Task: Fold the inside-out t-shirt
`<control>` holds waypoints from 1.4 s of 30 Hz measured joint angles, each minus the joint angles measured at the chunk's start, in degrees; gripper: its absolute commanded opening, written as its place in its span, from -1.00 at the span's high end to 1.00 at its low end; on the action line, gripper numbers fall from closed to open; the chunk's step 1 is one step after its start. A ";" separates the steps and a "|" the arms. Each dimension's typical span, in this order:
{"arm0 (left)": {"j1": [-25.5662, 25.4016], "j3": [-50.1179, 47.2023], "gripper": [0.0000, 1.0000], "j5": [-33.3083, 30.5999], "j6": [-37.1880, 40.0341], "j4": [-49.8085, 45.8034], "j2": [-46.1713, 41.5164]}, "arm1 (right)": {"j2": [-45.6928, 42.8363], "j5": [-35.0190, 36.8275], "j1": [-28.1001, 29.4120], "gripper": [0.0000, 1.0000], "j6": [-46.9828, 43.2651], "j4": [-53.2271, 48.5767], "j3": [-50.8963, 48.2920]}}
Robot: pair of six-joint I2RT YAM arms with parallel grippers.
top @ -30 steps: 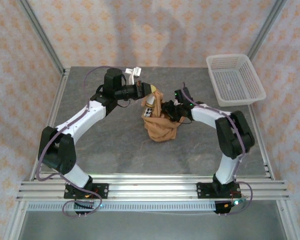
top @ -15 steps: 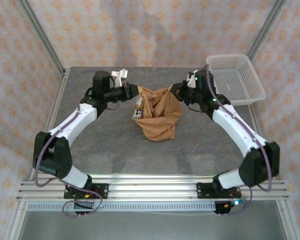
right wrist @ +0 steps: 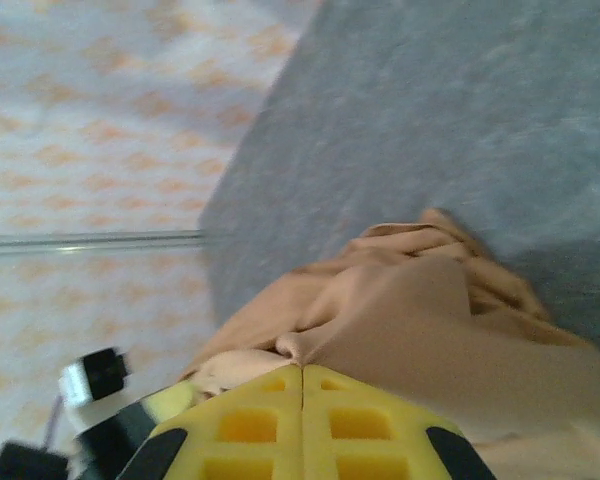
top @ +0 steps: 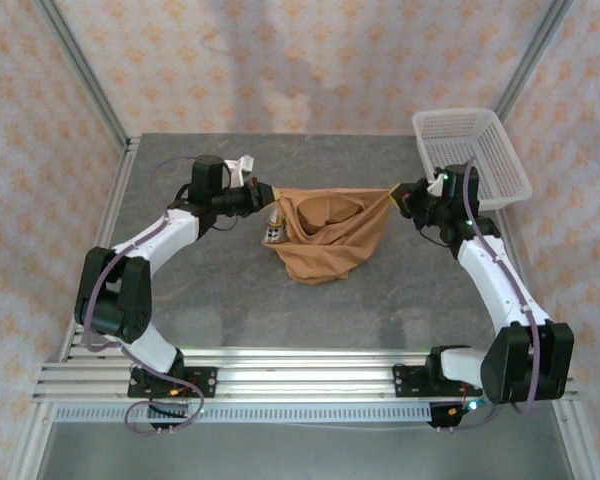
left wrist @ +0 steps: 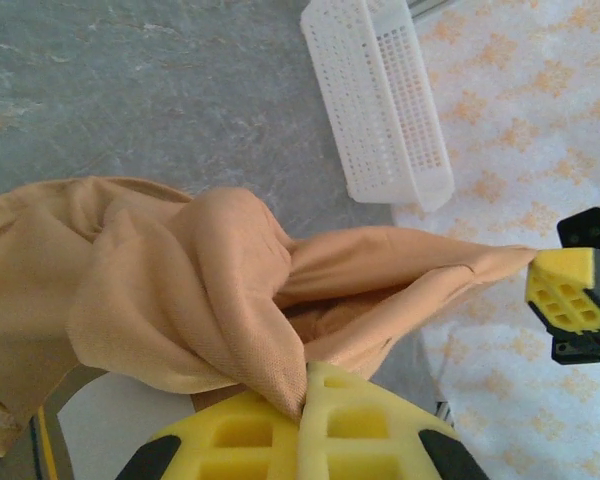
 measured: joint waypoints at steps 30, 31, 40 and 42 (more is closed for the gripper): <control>-19.47 20.63 -0.92 -31.04 31.95 -33.59 13.55 | 9.75 1.36 4.02 1.00 -5.62 -2.97 0.76; -19.47 21.33 -0.99 -32.24 31.91 -34.32 14.47 | 9.75 1.33 4.02 1.00 -5.64 -2.97 0.83; -19.47 26.71 -0.15 -43.69 31.63 -36.70 23.34 | 9.75 1.09 4.02 1.00 -5.84 -3.37 0.94; -19.47 27.08 0.78 -45.35 31.71 -36.79 25.07 | 9.75 1.01 4.02 1.00 -5.99 -3.37 0.92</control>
